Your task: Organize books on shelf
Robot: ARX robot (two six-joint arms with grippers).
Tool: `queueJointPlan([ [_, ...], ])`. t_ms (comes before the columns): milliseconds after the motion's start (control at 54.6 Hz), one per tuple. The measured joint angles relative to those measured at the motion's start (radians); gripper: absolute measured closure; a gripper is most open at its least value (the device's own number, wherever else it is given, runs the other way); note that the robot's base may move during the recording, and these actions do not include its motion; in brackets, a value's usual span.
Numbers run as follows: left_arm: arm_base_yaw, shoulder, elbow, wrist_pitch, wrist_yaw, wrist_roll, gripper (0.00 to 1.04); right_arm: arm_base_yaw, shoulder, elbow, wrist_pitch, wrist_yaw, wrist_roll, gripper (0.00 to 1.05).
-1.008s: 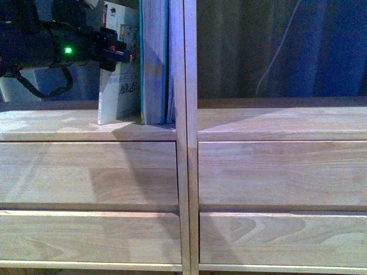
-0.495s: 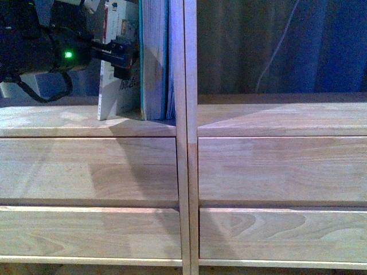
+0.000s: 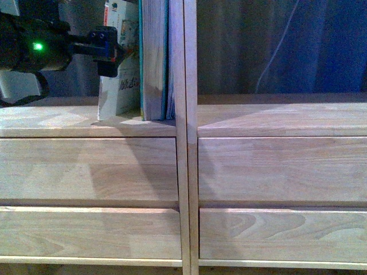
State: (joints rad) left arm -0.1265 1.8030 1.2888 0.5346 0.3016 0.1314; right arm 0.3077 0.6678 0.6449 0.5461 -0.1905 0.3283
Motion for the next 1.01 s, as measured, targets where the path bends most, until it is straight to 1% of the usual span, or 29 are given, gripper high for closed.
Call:
queueJointPlan([
  [128, 0.0, -0.106, -0.105, -0.003, 0.008, -0.032, 0.07, 0.029, -0.008, 0.012, -0.013, 0.018, -0.014, 0.07],
  [220, 0.002, -0.194, -0.171, -0.008, -0.02, -0.057, 0.07, 0.03, -0.012, 0.022, -0.026, 0.03, -0.015, 0.07],
  [275, 0.004, -0.274, -0.219, -0.033, -0.044, -0.079, 0.07, 0.027, -0.014, 0.024, -0.031, 0.035, -0.014, 0.07],
  [330, 0.01, -0.35, -0.263, -0.046, -0.043, -0.104, 0.07, 0.023, -0.015, 0.027, -0.039, 0.036, -0.014, 0.07],
  [440, 0.027, -0.52, -0.347, -0.128, -0.05, -0.146, 0.07, 0.018, -0.013, 0.028, -0.064, 0.051, -0.014, 0.07],
  [513, 0.047, -0.641, -0.41, -0.158, -0.048, -0.157, 0.07, 0.008, -0.009, 0.028, -0.089, 0.064, -0.01, 0.07],
  [605, 0.085, -0.792, -0.469, -0.235, -0.024, -0.176, 0.07, -0.002, 0.006, 0.028, -0.118, 0.103, -0.01, 0.07],
  [696, 0.138, -0.929, -0.514, -0.323, 0.024, -0.203, 0.07, -0.014, 0.019, 0.027, -0.165, 0.15, -0.01, 0.07],
  [733, 0.156, -0.978, -0.534, -0.34, 0.037, -0.216, 0.07, -0.018, 0.026, 0.027, -0.171, 0.158, -0.01, 0.07],
  [824, 0.167, -1.023, -0.541, -0.343, 0.034, -0.23, 0.08, -0.018, 0.031, 0.026, -0.173, 0.16, -0.01, 0.07],
  [843, 0.166, -1.026, -0.539, -0.352, 0.019, -0.223, 0.08, -0.018, 0.031, 0.026, -0.173, 0.16, -0.01, 0.07],
  [898, 0.139, -1.049, -0.543, -0.453, -0.144, -0.193, 0.18, -0.018, 0.03, 0.026, -0.173, 0.157, -0.01, 0.07],
  [916, 0.137, -1.053, -0.55, -0.462, -0.169, -0.188, 0.2, -0.018, 0.03, 0.026, -0.173, 0.157, -0.01, 0.07],
  [934, 0.134, -1.062, -0.569, -0.468, -0.214, -0.178, 0.24, -0.018, 0.03, 0.026, -0.173, 0.157, -0.01, 0.07],
  [971, 0.132, -1.08, -0.616, -0.463, -0.273, -0.167, 0.3, -0.018, 0.03, 0.026, -0.173, 0.159, -0.01, 0.07],
  [989, 0.132, -1.095, -0.654, -0.45, -0.29, -0.161, 0.36, -0.016, 0.031, 0.028, -0.19, 0.187, -0.016, 0.08],
  [1008, 0.132, -1.106, -0.679, -0.441, -0.299, -0.158, 0.39, -0.004, 0.029, 0.042, -0.246, 0.245, -0.04, 0.11],
])
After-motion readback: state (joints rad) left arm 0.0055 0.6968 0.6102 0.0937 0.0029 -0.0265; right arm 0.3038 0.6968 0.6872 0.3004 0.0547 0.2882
